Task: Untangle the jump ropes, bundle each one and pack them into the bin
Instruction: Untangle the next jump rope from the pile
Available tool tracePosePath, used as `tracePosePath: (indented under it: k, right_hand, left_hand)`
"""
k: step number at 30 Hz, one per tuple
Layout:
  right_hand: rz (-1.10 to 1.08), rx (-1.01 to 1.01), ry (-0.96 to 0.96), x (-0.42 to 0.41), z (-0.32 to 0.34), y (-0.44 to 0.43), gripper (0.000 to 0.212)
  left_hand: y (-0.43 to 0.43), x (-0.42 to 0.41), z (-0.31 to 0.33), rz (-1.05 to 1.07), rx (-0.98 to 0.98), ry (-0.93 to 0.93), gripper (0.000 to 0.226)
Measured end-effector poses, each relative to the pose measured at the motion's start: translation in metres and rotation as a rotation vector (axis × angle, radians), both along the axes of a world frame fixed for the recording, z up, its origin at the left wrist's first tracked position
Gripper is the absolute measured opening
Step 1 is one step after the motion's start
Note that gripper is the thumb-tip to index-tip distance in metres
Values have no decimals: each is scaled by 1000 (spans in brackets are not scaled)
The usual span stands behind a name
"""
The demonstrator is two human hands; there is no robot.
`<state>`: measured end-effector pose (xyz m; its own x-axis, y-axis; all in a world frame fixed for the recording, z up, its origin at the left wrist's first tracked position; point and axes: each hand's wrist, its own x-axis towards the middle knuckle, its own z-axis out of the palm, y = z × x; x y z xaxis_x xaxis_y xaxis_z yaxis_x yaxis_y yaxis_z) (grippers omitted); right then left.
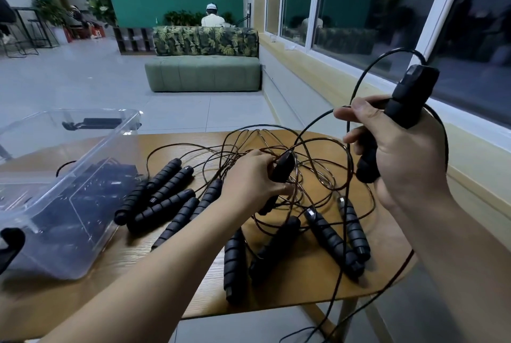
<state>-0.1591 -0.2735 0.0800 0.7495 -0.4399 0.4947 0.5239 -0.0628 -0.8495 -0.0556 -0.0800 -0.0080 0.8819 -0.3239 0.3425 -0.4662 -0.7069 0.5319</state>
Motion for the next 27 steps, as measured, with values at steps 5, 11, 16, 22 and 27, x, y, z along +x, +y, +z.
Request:
tracePosePath:
  k: [5,11,16,22,27]
  right_hand:
    - [-9,-1,-5,-1,1,-1,16]
    - [-16,1,-18,-3,2,-2,17]
    - [-2,-8,-11,-4,3,-2,15]
    - [24,-9,3,-3,2,3,12]
    - [43,-18,21,-3,2,7,6]
  left_hand:
    - [0,-1,2,71,15,-129,37]
    - [0,6,-5,130,63,-131,41]
    - [7,15,-20,117,8,168,46]
    - [10,15,-17,-18,-147,277,25]
    - [8,10,-10,-130,-183,330,40]
